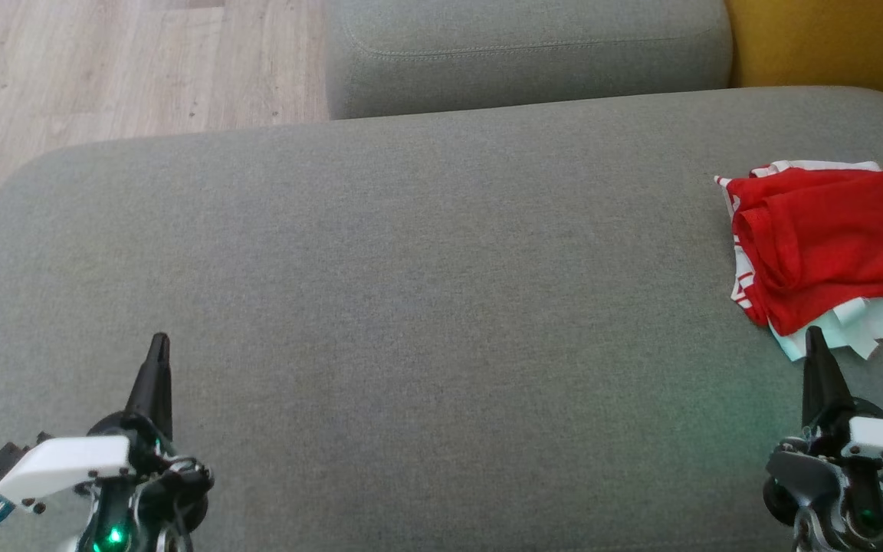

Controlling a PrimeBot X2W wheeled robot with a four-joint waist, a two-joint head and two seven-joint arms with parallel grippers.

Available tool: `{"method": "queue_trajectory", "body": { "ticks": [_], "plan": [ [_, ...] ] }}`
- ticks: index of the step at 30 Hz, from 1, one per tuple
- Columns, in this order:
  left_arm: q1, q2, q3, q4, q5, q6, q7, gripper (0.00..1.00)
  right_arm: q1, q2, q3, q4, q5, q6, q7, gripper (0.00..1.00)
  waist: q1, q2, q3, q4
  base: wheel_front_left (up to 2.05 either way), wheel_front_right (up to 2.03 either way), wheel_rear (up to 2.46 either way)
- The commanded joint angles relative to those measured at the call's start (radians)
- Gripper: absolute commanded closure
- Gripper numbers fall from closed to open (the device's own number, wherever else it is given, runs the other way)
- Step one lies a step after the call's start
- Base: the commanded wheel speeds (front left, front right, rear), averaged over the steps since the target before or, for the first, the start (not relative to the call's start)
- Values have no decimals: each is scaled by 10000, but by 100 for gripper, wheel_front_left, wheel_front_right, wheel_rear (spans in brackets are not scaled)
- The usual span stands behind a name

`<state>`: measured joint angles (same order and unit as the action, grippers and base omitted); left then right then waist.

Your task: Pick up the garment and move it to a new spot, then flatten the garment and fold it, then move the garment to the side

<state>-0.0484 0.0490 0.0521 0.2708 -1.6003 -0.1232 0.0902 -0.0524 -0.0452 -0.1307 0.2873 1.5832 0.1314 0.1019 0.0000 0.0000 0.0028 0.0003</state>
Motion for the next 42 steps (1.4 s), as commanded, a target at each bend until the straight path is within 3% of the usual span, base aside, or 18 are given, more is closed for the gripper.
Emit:
{"method": "queue_trajectory", "body": {
  "ticks": [1, 42],
  "plan": [
    [-581, 145, 437, -261, -233, -75, 85, 100, -555, -51, 169, -426, 254, -7, 113, 100, 0, 0, 3, -3, 0, 0, 0],
    [-588, 86, 522, -259, -162, -75, 153, 100, -555, -51, 170, -426, 255, -7, 112, 100, 0, 0, 3, -3, 0, 0, 0]
  ]
}}
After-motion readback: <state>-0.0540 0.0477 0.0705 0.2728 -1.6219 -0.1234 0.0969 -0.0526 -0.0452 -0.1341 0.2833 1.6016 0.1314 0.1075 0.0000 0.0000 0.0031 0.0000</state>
